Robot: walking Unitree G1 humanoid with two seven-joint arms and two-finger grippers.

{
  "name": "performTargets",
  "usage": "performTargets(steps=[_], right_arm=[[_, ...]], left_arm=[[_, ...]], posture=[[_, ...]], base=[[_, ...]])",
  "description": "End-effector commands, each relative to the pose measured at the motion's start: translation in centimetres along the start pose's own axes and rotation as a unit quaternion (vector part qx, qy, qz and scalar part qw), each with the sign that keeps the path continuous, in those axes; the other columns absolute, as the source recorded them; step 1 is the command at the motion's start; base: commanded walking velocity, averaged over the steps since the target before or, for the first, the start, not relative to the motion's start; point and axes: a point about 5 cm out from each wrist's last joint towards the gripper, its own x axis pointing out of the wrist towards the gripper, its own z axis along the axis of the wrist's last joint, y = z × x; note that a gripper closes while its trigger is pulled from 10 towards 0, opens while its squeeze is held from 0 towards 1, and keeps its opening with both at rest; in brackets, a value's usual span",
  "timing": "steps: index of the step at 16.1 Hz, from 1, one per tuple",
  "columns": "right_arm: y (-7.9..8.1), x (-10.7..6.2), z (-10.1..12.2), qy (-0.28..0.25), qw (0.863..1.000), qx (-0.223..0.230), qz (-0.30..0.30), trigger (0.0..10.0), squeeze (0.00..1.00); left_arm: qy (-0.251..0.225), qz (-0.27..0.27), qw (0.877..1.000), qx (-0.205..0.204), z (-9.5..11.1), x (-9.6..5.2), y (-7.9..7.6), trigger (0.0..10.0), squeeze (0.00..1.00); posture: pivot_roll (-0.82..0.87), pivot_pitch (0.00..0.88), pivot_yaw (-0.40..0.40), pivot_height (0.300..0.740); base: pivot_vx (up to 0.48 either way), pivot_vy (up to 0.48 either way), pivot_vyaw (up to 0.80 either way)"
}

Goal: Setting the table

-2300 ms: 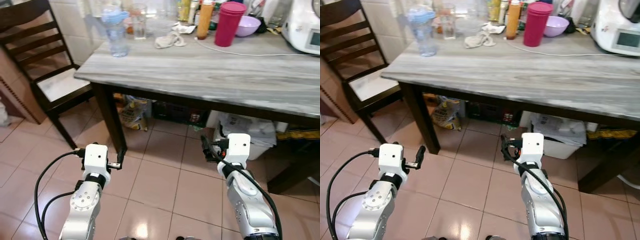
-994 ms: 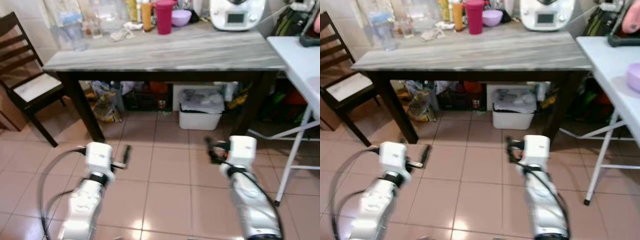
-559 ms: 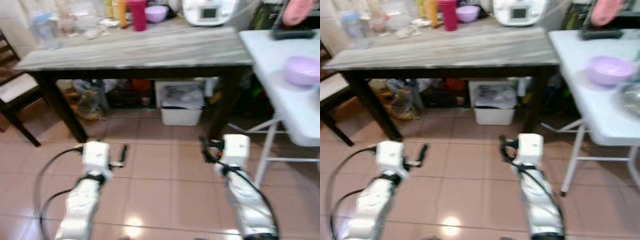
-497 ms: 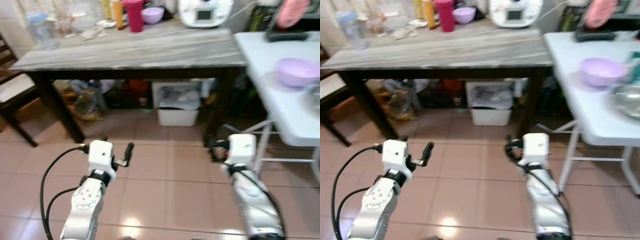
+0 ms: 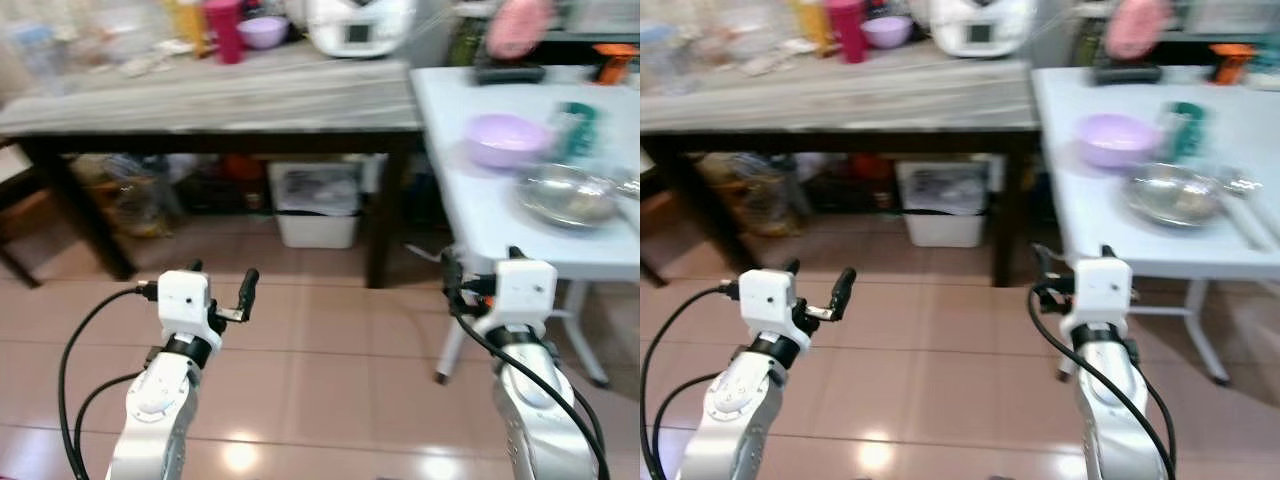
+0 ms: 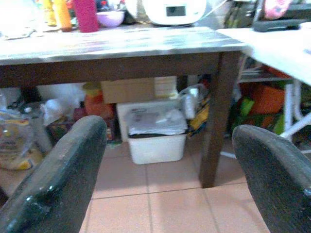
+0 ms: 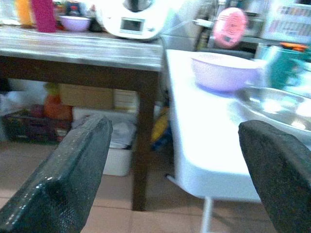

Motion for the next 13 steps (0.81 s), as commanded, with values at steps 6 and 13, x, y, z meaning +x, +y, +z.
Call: performTargets(steps=[6,13], right_arm=[[1.29,-0.27,0.02,0.021,0.999,0.013,0.024,10.0,0.0],[1.13,-0.03,0.39,0.017,0.999,0.019,0.024,10.0,0.0]], left_arm=[[0.018,0.004,1.0,0.0,-0.27,-0.11,0.26,10.0,0.0],[0.012,-0.005,1.0,-0.025,0.06,0.19,0.06,10.0,0.0]], posture=[[-0.15,0.133,0.04,0.74],[-0.15,0.14,0.042,0.74]], base=[[0.0,-0.363,0.0],[0.0,-0.184,0.0]])
